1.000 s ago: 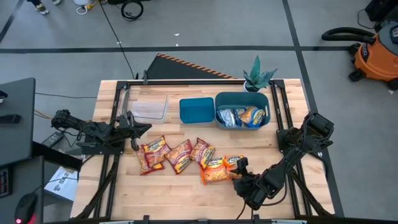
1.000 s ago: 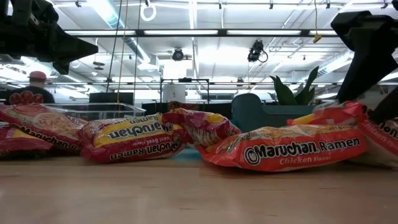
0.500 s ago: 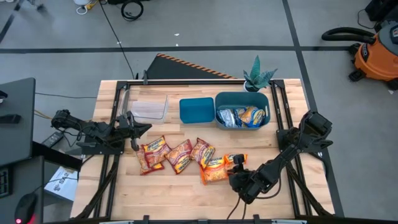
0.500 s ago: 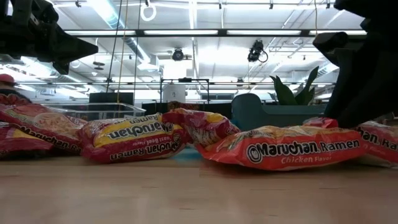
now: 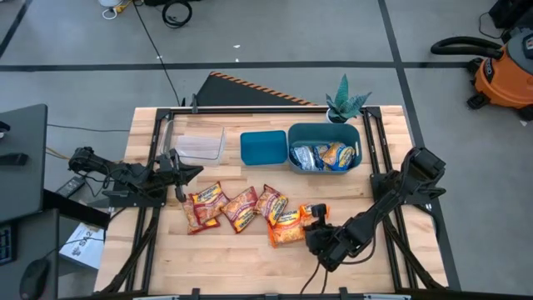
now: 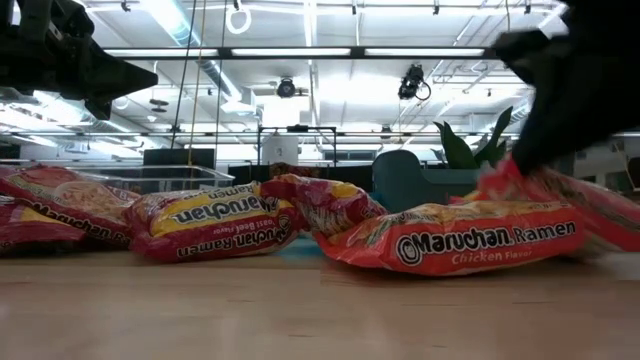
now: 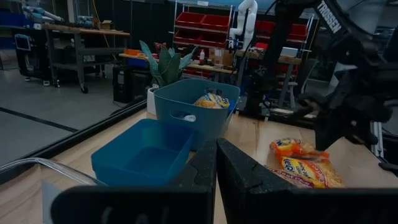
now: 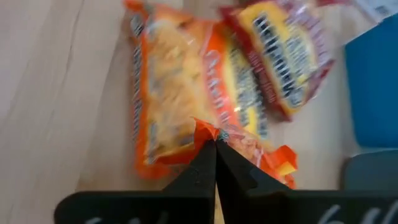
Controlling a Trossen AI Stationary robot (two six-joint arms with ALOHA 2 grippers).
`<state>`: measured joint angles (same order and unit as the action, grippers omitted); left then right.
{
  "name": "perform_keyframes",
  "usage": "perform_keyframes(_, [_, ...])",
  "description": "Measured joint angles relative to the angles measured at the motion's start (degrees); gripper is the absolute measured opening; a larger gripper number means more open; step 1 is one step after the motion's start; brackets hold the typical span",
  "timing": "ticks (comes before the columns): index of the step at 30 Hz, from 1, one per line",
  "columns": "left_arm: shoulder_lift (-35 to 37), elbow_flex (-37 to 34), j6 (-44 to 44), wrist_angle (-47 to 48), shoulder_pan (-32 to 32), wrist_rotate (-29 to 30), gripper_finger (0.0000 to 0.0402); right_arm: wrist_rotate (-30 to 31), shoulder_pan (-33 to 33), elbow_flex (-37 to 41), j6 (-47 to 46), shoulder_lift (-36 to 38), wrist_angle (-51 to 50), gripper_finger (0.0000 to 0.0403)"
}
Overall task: Sort Maruchan noodles
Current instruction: Put the orange noodle pack into the blue bin
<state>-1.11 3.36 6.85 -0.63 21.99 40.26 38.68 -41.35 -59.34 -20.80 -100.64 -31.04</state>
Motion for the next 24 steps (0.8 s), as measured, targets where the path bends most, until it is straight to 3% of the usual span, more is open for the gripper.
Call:
perform_keyframes(8, [0.0, 0.0, 0.0, 0.0, 0.0, 0.0, 0.0016, 2.0, 5.2, -6.4, 4.0, 3.0, -8.5, 0.0006])
perform_keyframes(14, [0.0, 0.0, 0.0, 0.0, 0.0, 0.0, 0.0016, 3.8, 12.6, -11.2, 14.4, 5.0, -7.4, 0.0006])
perform_keyframes(24, [0.0, 0.0, 0.0, 0.0, 0.0, 0.0, 0.0016, -1.1, 27.4, -20.7, 30.5, 7.1, -4.5, 0.0006])
